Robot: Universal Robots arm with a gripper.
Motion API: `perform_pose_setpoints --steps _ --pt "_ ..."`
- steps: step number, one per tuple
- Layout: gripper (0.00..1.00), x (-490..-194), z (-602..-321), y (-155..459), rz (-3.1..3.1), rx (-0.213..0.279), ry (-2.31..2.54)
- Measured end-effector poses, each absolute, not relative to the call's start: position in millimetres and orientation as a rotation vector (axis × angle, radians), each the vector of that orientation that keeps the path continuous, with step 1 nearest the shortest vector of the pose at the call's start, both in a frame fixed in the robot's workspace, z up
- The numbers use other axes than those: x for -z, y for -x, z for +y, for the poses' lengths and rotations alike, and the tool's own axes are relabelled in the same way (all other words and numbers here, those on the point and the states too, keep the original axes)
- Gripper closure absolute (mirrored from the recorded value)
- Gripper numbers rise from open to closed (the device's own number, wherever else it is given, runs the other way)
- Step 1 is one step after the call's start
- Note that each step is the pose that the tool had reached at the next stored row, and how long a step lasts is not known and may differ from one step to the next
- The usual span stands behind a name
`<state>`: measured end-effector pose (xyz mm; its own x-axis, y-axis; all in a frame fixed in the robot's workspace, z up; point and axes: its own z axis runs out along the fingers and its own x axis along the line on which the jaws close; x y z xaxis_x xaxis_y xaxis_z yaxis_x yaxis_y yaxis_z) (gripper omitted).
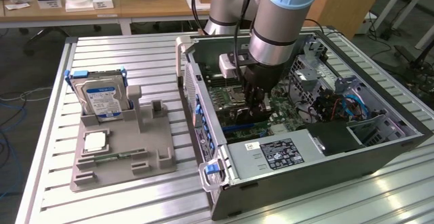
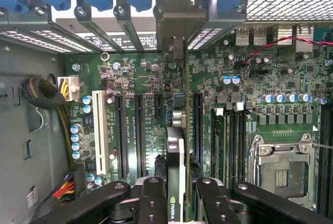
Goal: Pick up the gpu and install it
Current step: 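Insert the gpu into the slot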
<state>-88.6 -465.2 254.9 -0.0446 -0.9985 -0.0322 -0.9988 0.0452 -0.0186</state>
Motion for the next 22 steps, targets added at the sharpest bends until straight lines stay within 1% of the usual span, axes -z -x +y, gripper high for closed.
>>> perform_pose_setpoints --steps 22 --pt "0.73 -252.6 -465.1 89.6 2.245 -0.013 2.146"
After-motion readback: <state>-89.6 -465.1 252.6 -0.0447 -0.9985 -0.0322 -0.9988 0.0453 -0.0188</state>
